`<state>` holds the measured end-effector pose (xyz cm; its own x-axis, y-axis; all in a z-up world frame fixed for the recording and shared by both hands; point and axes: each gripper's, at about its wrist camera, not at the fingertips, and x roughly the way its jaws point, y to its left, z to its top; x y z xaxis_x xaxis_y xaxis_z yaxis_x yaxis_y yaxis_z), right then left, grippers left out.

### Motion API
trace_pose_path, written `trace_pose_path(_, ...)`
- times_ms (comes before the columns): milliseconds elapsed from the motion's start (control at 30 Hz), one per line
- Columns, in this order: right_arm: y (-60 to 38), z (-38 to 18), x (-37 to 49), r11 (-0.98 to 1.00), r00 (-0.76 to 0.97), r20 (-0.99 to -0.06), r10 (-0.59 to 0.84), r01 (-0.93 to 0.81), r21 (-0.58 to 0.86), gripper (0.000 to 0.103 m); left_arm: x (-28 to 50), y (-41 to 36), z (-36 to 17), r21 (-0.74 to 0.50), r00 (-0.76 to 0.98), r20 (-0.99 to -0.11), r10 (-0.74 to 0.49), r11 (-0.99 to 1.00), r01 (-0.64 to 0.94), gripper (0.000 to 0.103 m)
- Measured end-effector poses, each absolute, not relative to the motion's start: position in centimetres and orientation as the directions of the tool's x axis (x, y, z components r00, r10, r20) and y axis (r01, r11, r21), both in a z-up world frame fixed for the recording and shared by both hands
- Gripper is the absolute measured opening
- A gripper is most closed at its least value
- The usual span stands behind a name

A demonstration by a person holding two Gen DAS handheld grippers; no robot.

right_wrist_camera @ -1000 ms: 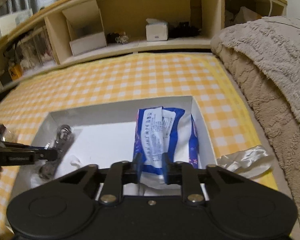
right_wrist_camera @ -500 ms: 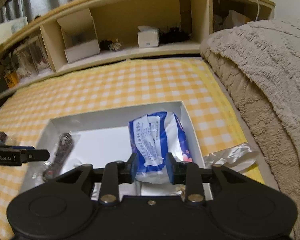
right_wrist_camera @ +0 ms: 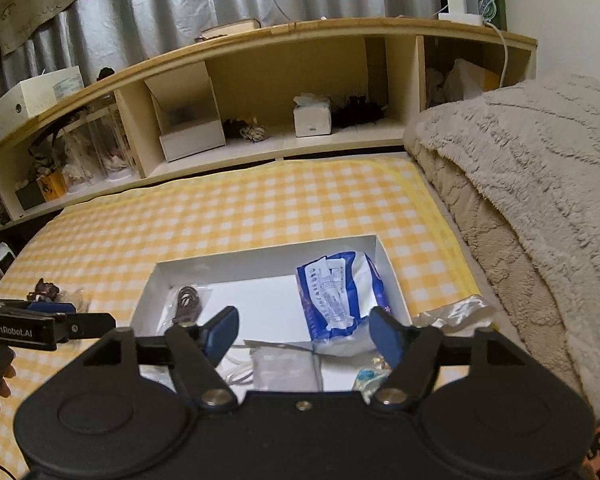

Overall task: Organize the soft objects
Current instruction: 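Withdraw both tools from the box toward the knitted hair tie and cords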

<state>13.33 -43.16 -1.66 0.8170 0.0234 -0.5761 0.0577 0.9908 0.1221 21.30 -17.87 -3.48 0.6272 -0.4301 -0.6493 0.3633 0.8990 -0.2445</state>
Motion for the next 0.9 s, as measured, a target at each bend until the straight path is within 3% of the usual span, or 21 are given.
trace_pose_path(200, -42.5, -1.1, 11.7, 0.992, 0.817, -0.577, 0.001, 0.073, 0.106, 0.087, 19.2, -16.8, -2.4, -0.227, 0.657, -0.622, -0.427, 0.901, 0.371, 0.103)
trace_pose_path(267, -42.3, -1.0, 11.2, 0.993, 0.822, -0.569, -0.013, 0.079, 0.092, 0.101, 18.7, -16.4, -2.0, -0.223, 0.665, -0.614, -0.425, 0.902, 0.371, 0.103)
trace_pose_path(300, -42.1, -0.9, 10.9, 0.994, 0.828, -0.560, -0.021, 0.079, 0.080, 0.103, 18.4, -16.2, -1.9, -0.221, 0.668, -0.613, -0.422, 0.903, 0.368, 0.103)
trace_pose_path(900, -39.1, 0.5, 10.0, 0.997, 0.854, -0.518, -0.055, 0.076, 0.019, 0.103, 16.7, -12.1, -0.1, -0.193, 0.724, -0.567, -0.392, 0.918, 0.346, 0.103)
